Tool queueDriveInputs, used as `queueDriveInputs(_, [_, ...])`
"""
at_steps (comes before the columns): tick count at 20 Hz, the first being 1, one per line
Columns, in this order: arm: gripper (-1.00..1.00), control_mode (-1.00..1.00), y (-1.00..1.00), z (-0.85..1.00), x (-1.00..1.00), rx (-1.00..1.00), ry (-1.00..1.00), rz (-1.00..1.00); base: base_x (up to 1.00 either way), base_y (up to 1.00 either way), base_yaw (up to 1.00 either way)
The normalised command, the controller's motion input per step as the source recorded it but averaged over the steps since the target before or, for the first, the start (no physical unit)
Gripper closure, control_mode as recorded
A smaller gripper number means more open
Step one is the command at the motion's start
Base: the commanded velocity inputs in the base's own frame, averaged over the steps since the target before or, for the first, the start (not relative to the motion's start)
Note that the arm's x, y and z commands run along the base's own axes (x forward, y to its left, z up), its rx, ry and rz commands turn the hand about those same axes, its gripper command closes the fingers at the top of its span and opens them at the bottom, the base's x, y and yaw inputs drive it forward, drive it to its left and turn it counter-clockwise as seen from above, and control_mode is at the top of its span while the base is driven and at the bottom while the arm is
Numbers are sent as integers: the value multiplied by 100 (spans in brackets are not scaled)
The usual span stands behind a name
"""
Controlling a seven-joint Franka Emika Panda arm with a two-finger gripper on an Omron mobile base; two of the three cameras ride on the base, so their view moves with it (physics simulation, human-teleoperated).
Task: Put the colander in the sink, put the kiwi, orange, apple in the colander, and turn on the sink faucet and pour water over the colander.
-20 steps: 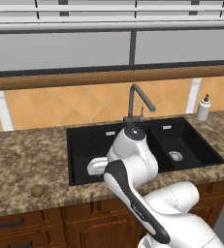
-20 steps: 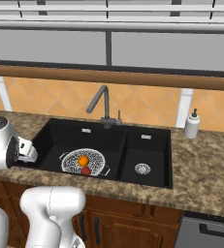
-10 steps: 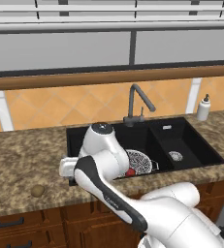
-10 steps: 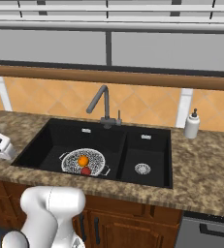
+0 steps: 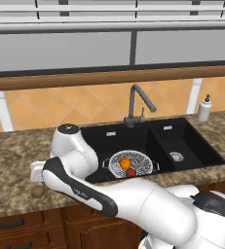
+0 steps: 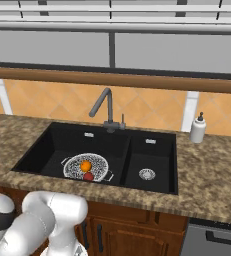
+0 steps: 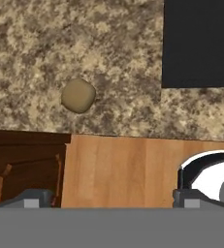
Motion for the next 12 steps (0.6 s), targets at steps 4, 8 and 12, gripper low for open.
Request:
queueDriveInputs(4, [-100, -100, 35, -46, 17, 0, 22, -5, 0, 0, 0])
queueDriveInputs(8, [-100, -100, 14, -30, 24, 0, 16, -1, 0, 0, 0])
queueDriveInputs(12, [-100, -100, 22, -4, 19, -1, 13, -3, 0, 0, 0])
